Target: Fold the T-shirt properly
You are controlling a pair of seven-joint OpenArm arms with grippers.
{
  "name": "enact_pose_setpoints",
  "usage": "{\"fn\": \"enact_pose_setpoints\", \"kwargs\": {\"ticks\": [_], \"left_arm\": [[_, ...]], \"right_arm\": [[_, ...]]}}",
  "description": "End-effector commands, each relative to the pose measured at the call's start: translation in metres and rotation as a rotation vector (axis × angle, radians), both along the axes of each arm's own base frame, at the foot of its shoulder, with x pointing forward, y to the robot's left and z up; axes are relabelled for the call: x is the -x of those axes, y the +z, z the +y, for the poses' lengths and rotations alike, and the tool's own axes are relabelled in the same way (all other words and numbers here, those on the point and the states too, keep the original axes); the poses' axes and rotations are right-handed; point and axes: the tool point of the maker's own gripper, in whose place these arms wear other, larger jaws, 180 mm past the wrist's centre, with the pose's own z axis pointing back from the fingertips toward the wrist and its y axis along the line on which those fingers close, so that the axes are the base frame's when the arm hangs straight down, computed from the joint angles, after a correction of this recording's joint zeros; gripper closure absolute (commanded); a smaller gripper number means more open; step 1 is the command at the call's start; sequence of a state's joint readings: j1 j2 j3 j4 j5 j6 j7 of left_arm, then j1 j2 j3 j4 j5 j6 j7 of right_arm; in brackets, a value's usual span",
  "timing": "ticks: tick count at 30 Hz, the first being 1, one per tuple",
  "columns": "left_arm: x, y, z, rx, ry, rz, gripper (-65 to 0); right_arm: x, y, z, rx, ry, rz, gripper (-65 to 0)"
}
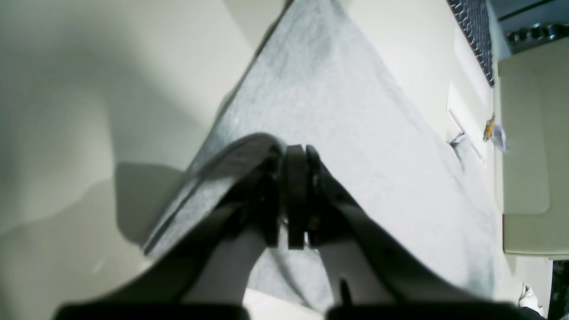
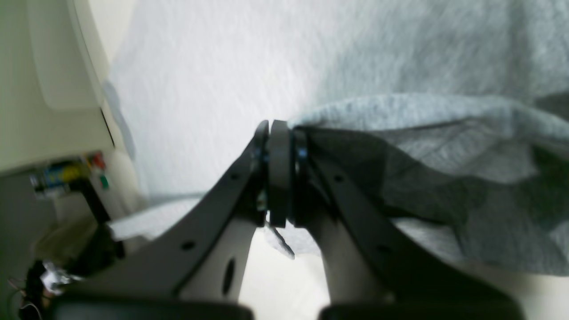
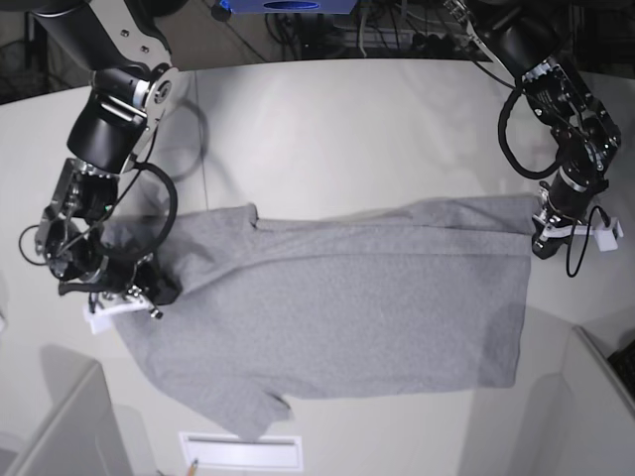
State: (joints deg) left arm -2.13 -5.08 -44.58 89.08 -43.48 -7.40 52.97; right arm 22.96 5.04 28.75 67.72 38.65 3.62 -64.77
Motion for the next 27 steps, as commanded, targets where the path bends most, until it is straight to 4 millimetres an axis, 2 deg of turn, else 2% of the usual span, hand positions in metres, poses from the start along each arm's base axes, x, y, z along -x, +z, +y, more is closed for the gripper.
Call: {"fn": "enact_pose_setpoints", "kwargs": {"ticks": [1,4,9,13,17,24,25,26,27], "left_arm": [[-0.013,0.018,0.006,-0.017,0.007,-0.057,0.0],[-0.023,0.012,0.005,0.017,0.009,-0.051,0.0],[-0.038,-0.002,-0.016,0.013,-0.089,-0.002,0.0],[-0.044,-0.005,-0.025,0.005,-0.129,0.015,0.0],[-0.049,-0.010,-0.021,-0.024,-0.128,0.046,0.0],[-0.054,-0.021,-0.019,-0.025,-0.124,0.089,0.0],[-0.054,-0.021,-0.019,-0.025,-0.124,0.087,0.0],[-0.054,-0.021,-0.019,-0.026,-0.123,0.086,0.0],[-0.054,-0.021,-0.019,-0.025,-0.122,0.086,0.0]], "right_arm": [[-0.014,0.015,-0.003,-0.004,-0.009,-0.047,0.0],[-0.020,0.006,0.002,-0.026,-0.014,-0.020,0.0],[-0.025,-0.007,0.005,-0.012,0.000,0.010,0.0],[-0.038,-0.005,0.002,0.037,0.018,0.001,0.0],[-0.049,-0.009,-0.004,0.040,-0.008,0.014,0.0],[-0.044,-0.020,-0.007,0.031,-0.013,0.051,0.0],[-0.042,-0.021,-0.007,0.026,-0.014,0.056,-3.0],[-0.042,-0.021,-0.007,0.025,-0.014,0.057,-14.3],[-0.040,-0.023,-0.007,0.024,-0.014,0.061,-22.2]]}}
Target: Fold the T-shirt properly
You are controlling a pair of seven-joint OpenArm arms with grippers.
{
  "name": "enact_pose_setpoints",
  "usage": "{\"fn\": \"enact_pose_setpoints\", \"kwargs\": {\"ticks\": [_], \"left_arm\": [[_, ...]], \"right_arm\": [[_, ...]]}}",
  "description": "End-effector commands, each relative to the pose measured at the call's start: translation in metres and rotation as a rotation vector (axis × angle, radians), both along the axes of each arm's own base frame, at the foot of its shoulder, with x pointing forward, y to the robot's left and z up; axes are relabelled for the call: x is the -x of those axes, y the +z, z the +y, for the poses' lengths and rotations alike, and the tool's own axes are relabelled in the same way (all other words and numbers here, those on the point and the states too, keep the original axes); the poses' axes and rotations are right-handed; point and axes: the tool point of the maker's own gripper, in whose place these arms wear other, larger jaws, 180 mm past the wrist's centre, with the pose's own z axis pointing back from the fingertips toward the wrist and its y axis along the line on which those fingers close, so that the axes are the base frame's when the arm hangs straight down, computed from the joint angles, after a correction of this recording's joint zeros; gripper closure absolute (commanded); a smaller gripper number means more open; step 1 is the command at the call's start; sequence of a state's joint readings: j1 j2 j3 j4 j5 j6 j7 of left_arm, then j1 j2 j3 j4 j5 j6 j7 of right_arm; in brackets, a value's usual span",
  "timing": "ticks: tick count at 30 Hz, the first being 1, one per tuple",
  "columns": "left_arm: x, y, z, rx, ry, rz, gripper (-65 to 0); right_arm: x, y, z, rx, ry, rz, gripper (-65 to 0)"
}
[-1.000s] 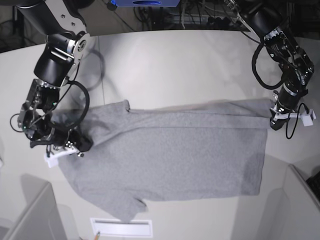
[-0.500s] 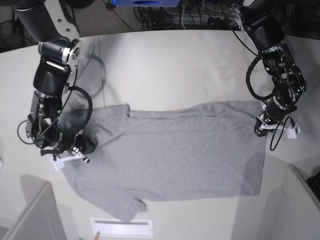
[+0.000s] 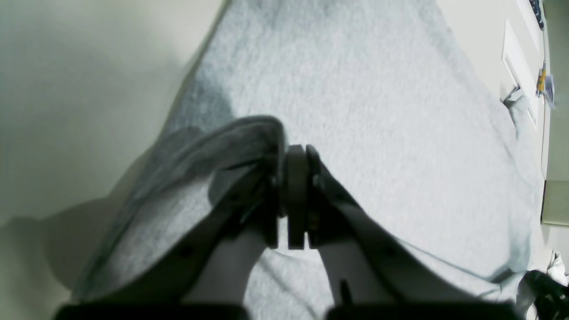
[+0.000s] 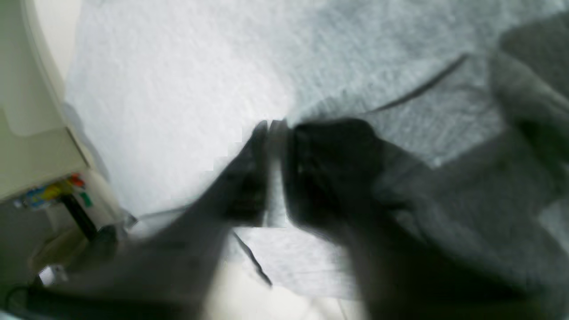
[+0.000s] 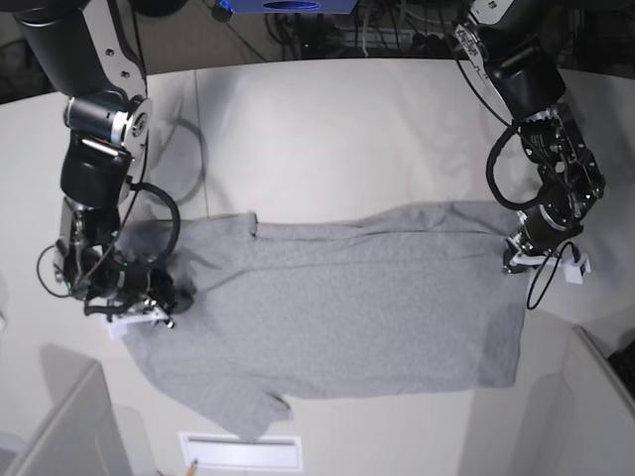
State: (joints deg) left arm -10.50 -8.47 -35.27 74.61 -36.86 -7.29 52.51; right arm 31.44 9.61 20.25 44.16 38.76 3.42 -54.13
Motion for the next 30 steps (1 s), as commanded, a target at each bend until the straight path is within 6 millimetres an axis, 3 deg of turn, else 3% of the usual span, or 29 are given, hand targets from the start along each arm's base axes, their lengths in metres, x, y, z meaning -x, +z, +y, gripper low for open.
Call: {"fn": "enact_pose_setpoints", "kwargs": {"ticks": [1,3,5,6,8,10,14,16,21,26,30], "left_arm": [[-0.012,0.018,0.007,-0.015,0.007,-0.056,0.0],[-0.012,0.018,0.008,-0.016,0.011,-0.059,-16.8],[-0.012,0.019,0.008,-0.015,0.012,-0.063,-32.6],[-0.014,0.022,0.009,-0.014,0.019,-0.077,-38.5],[-0.020,0.030,0.011,-0.023,0.030,-0.109,-43.8],[-0.019,0.042,0.013,-0.054,0.026,-0.139,-44.1],[0.018,0.053,0.012,-0.153,-0.002,-0.146,-44.1],[0.036,0.050,0.012,-0.159,0.010,-0.139,-44.1],[0.086,0.035,0.045,-0.017,0.206,-0.149,-44.1],[0.095,0.004,0.042,0.069,0.232,-0.089,-44.1],[0.082,-0.006,0.039,0.120,0.244,-0.083,-43.9]], "right_arm": [[-0.014,0.021,-0.010,0.010,-0.019,-0.066,-30.2],[-0.013,0.028,-0.017,0.031,-0.034,-0.103,-35.0],[-0.009,0.039,-0.030,0.047,-0.074,-0.159,-32.6],[-0.008,0.049,-0.039,0.059,-0.099,-0.195,-31.2],[0.000,0.056,-0.047,0.067,-0.150,-0.227,-29.4],[0.015,0.067,-0.064,0.086,-0.228,-0.265,-29.1],[0.055,0.067,-0.079,0.142,-0.290,-0.286,-29.0],[0.075,0.061,-0.080,0.156,-0.307,-0.274,-29.1],[0.126,0.051,-0.089,0.173,-0.407,-0.247,-29.3],[0.154,0.033,-0.078,0.154,-0.434,-0.192,-29.6],[0.160,0.015,-0.075,0.124,-0.457,-0.147,-32.3]]}}
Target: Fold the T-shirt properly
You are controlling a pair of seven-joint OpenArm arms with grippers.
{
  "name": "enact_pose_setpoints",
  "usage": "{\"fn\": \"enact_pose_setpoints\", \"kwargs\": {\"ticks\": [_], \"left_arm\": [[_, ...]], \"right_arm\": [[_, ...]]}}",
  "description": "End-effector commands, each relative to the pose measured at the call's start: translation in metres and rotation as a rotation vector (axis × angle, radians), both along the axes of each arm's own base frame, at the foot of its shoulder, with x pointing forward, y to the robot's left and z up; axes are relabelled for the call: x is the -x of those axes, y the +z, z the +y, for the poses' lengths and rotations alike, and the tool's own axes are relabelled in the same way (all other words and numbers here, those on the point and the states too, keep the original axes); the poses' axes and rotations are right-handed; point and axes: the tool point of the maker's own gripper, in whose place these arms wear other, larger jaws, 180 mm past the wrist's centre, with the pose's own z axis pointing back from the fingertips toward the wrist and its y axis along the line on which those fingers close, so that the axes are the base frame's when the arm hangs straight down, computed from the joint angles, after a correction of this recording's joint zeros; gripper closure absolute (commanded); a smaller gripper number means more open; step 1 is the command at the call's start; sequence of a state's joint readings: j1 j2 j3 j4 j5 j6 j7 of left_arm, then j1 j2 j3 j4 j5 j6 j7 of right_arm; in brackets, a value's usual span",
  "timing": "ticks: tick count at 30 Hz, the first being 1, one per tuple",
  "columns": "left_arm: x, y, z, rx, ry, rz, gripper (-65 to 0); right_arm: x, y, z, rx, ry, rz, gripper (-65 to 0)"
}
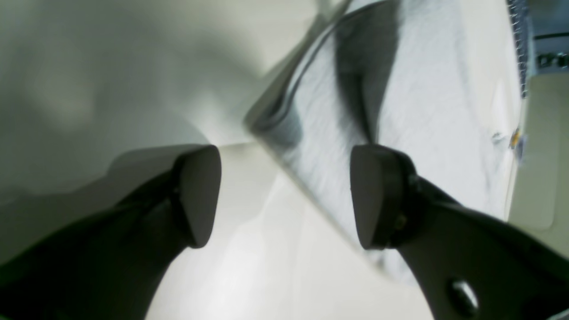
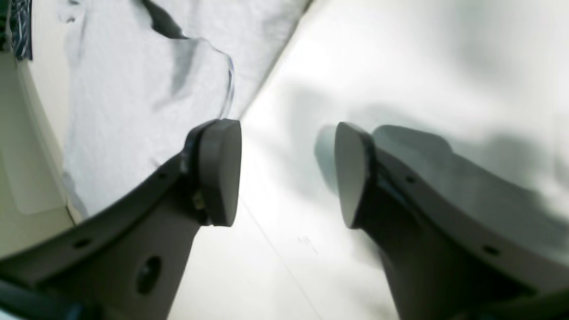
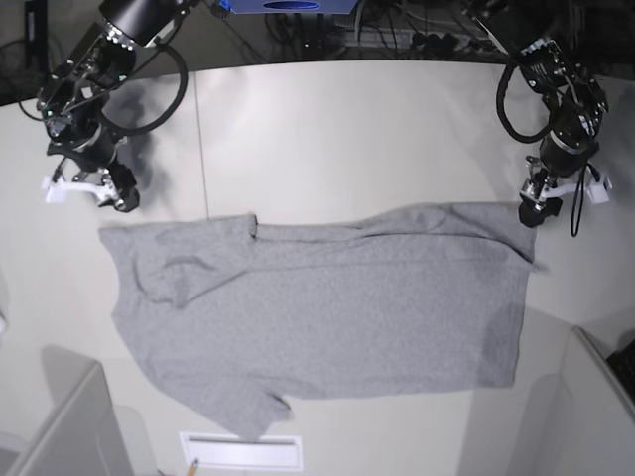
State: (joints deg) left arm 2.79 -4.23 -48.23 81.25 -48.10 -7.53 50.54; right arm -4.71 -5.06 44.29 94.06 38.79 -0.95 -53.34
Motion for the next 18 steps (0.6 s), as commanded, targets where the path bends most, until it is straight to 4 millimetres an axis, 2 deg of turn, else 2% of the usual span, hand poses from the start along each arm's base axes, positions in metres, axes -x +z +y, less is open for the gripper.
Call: {"fn": "enact_pose_setpoints", "kwargs": {"ticks": [1,6,8,13,16,18], "left_arm": [[-0.009,0.009,0.006,-0.009,0.006,-0.036,-43.9],[-0.012,-0.005,0.002,0.039,0.014,-0.016,-43.9],[-0.018,-0.004,0.001,0.049,0.015,-0.023,-43.9],[-0.027,-0.008,-0.013,0.047,-0.043,-0.008,-43.9],[-0.032,-0.006,-0.015,0.023,-0.045,-0.023,-43.9],[-0.028,-0.011,-0.016,0.014,-0.047,-0.015,-43.8]], "right_arm": [[-0.009,0.007,-0.006,0.013,-0.014,-0.039,-32.6],[-0.017,-0.010,-0.005,-0.015,-0.042,-0.030,-32.9],[-0.027,-0.014,-0.002,-0.047,-0.046,-0.030,-32.9],[-0.054,-0.026,-0.011,-0.093,-0.053,-0.018,-32.9],[-0.062,-0.033,-0.017,-0.090,-0.074,-0.015,-32.9],[-0.064,-0.035,-0.021,-0.090,-0.081,-0.012,-32.9]]}}
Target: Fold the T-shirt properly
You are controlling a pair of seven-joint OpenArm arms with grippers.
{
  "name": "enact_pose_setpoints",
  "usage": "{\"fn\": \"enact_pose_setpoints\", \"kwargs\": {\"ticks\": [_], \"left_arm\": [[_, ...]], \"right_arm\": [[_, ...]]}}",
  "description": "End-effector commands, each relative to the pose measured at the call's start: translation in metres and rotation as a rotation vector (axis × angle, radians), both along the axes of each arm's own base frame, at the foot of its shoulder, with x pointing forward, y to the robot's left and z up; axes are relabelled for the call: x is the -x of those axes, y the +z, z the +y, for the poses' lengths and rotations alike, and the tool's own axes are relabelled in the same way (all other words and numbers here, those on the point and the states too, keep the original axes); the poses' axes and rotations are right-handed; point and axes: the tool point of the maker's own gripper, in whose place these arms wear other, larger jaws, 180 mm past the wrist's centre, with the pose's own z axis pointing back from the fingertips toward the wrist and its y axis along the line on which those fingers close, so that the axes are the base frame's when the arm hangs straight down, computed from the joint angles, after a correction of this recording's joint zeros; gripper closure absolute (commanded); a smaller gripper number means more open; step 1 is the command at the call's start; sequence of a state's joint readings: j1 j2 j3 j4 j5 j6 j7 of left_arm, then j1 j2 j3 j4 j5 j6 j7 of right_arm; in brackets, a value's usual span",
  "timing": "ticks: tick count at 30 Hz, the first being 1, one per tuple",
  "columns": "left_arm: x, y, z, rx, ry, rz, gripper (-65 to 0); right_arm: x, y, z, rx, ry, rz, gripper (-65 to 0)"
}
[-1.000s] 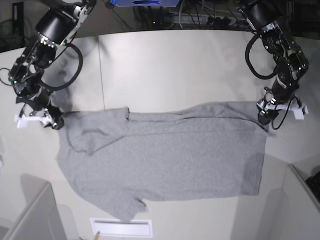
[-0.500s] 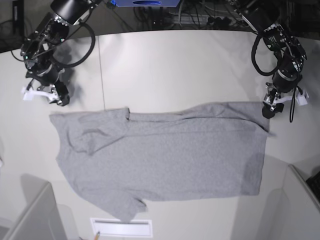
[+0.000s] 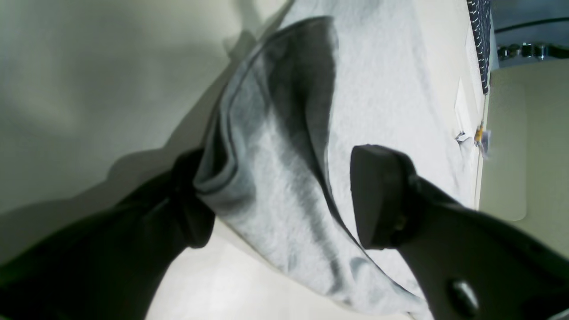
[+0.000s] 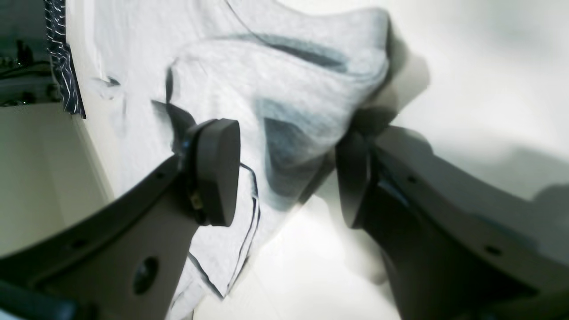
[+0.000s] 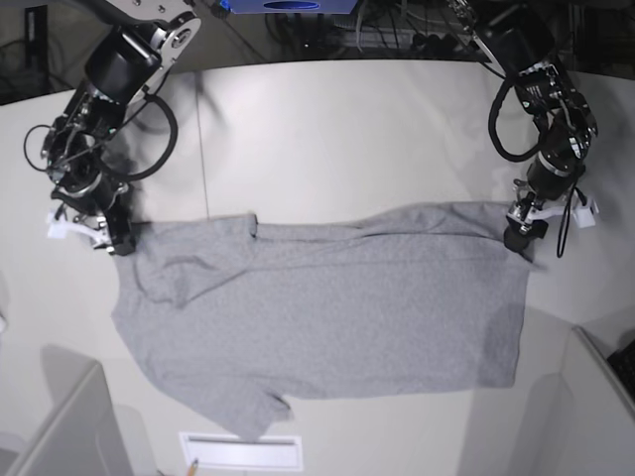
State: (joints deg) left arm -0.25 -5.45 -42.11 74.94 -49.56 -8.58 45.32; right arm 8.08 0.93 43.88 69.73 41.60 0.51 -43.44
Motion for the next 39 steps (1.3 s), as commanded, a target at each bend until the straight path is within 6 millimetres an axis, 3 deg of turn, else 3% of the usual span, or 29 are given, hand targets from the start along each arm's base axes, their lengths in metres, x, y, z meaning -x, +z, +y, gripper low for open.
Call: {"fn": "enact_pose_setpoints", "kwargs": {"ticks": [1,3,5,6,9,10,14,22,27,31,33,39], "left_arm": [[0.004,-0.002,0.003,-0.012,-0.005,0.024,-43.8],[0.006,-0.002,0.003,-0.015,-0.003,0.027,-43.3],[0.007,-0.005,0.004,-0.012,-0.002,0.033,-36.0],[0.007,-0.004,0.004,-0.014,-0.002,0.033,-30.1],[0.007,-0.001,0.009,-0.028,-0.007,0.031,-5.9],[0.006,0.000,0.008,-0.028,-0.009,0.029,0.0],[-0.004,0.009,0.004,-0.059,-0.067,0.025,0.0],[-0.038,0.081,0.003,-0.285,-0.257,-0.070,0.0],[-0.069,0.119,-0.004,-0.286,-0.347,-0.088,0.0],[-0.094,0.151,-0.009,-0.295,-0.365,-0.153,0.0],[-0.102,0.158,-0.008,-0.289,-0.358,-0.173,0.0],[-0.114,0.166,-0.004,-0.265,-0.342,-0.191,0.0]], "right_arm": [[0.004,-0.005,-0.008,0.023,-0.003,0.042,-32.6],[0.002,-0.006,-0.009,0.018,-0.004,0.045,-32.1],[0.003,-0.008,-0.012,0.029,-0.005,0.055,-30.8],[0.003,-0.008,-0.016,0.043,-0.004,0.059,-27.2],[-0.007,-0.005,-0.008,0.095,0.043,0.060,-4.1],[-0.009,-0.005,-0.006,0.111,0.055,0.059,0.0],[-0.016,0.002,-0.002,0.135,0.085,0.047,0.0],[-0.039,0.052,-0.011,0.078,0.038,0.044,0.0],[-0.071,0.091,-0.005,-0.008,0.032,0.010,0.0],[-0.095,0.127,-0.013,-0.020,0.025,-0.039,0.0],[-0.106,0.139,-0.013,-0.035,0.014,-0.056,0.0],[-0.119,0.142,-0.029,-0.121,-0.044,-0.004,0.0]]}}
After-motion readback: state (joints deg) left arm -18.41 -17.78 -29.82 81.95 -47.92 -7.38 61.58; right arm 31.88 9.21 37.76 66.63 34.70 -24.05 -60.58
